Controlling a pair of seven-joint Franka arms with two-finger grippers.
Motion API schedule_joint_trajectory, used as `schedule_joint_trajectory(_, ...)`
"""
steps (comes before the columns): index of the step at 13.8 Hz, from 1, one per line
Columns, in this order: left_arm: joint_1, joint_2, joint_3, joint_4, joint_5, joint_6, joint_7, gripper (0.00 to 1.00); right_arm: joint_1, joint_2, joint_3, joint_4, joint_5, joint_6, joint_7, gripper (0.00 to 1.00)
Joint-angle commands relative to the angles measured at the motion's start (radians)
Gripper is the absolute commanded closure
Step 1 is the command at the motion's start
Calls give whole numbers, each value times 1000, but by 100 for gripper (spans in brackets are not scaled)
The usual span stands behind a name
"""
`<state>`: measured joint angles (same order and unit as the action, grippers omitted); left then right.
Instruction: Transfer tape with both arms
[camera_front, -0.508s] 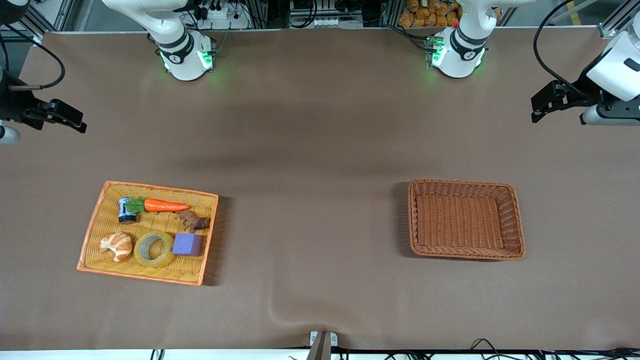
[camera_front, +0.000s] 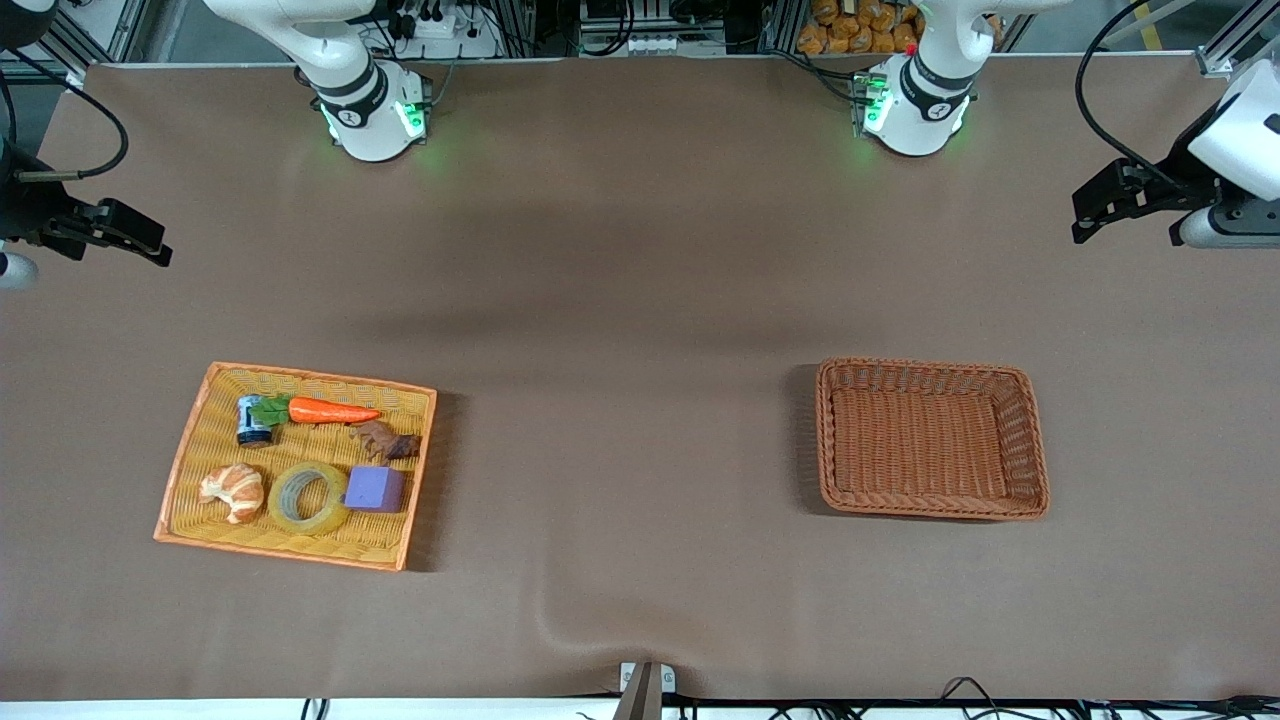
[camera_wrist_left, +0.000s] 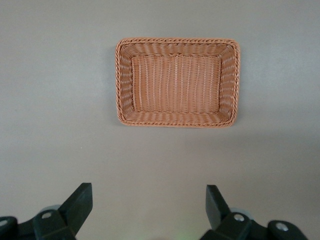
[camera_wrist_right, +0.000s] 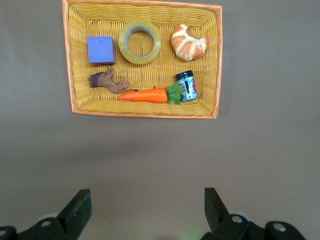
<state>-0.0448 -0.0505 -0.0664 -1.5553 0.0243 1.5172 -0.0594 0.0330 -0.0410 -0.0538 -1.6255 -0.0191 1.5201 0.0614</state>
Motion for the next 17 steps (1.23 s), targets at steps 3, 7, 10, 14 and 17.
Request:
schedule_joint_trajectory(3,3,17,-6,26,22,-22,18,0,2,0,2,1,-4,9,-5,0)
schedule_joint_trajectory(7,3,23,-6,41,22,-20,19,0,4,3,2,1,-4,11,-11,0)
schedule_joint_trajectory(10,3,24,-7,43,22,-22,21,0,2,3,2,0,-4,11,-12,0)
schedule_joint_trajectory(14,0,29,-7,43,19,-22,21,0,2,4,2,-5,-4,11,-15,0)
schedule_joint_trajectory(17,-1,40,-7,44,16,-20,19,0,-2,36,0,-20,-4,14,-15,0)
